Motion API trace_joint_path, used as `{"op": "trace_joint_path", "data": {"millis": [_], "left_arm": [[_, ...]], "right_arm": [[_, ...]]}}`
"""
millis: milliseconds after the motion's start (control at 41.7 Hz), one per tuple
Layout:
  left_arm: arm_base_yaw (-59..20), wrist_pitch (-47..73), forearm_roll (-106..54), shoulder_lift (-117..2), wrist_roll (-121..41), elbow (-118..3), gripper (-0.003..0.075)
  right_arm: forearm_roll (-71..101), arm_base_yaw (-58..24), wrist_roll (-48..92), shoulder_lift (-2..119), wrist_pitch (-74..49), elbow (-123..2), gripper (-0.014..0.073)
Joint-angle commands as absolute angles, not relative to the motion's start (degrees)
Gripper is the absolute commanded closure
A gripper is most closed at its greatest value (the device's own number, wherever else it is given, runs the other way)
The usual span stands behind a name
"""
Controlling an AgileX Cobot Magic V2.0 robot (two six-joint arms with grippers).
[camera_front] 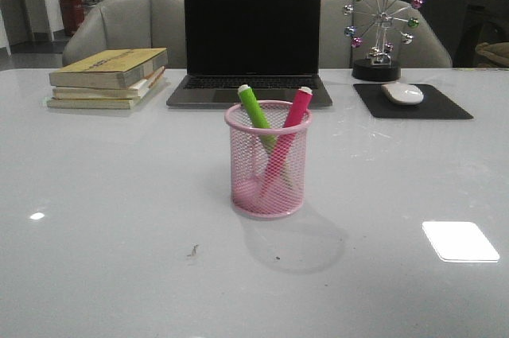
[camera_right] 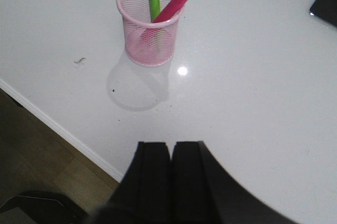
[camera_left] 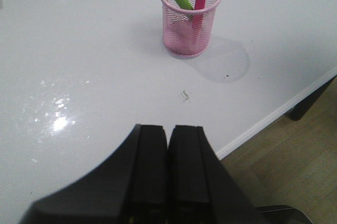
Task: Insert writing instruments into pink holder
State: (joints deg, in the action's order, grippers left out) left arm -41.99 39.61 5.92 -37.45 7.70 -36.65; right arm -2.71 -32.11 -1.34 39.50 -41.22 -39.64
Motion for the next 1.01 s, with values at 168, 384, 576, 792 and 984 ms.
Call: {"op": "trace_joint_path", "data": {"millis": [168, 384, 576, 792, 984], "left_arm": [[-42.35, 35.99, 6.29, -37.51, 8.33, -38.13, 0.0629], [-42.11, 35.74, 6.14, -36.45, 8.33, -37.76, 0.0629], [-30.94, 28.15, 5.82, -30.68, 7.55, -31.67, 0.0629], [-15.14, 9.69, 2.54, -16.45, 7.55, -16.60, 0.0629], [-7.60, 5.16, -1.00, -4.18, 7.55, -5.05, 0.0629]], "right_arm": [[-3.13, -32.09, -1.06, 39.31, -37.21, -41.18, 0.0538], [-3.13, -32.09, -1.06, 39.31, -37.21, -41.18, 0.0538], [-3.13, -32.09, -1.06, 39.31, -37.21, -41.18, 0.0538], [-3.13, -32.09, -1.06, 39.31, -37.21, -41.18, 0.0538], [-3.13, -32.09, -1.06, 39.31, -37.21, -41.18, 0.0538]]}}
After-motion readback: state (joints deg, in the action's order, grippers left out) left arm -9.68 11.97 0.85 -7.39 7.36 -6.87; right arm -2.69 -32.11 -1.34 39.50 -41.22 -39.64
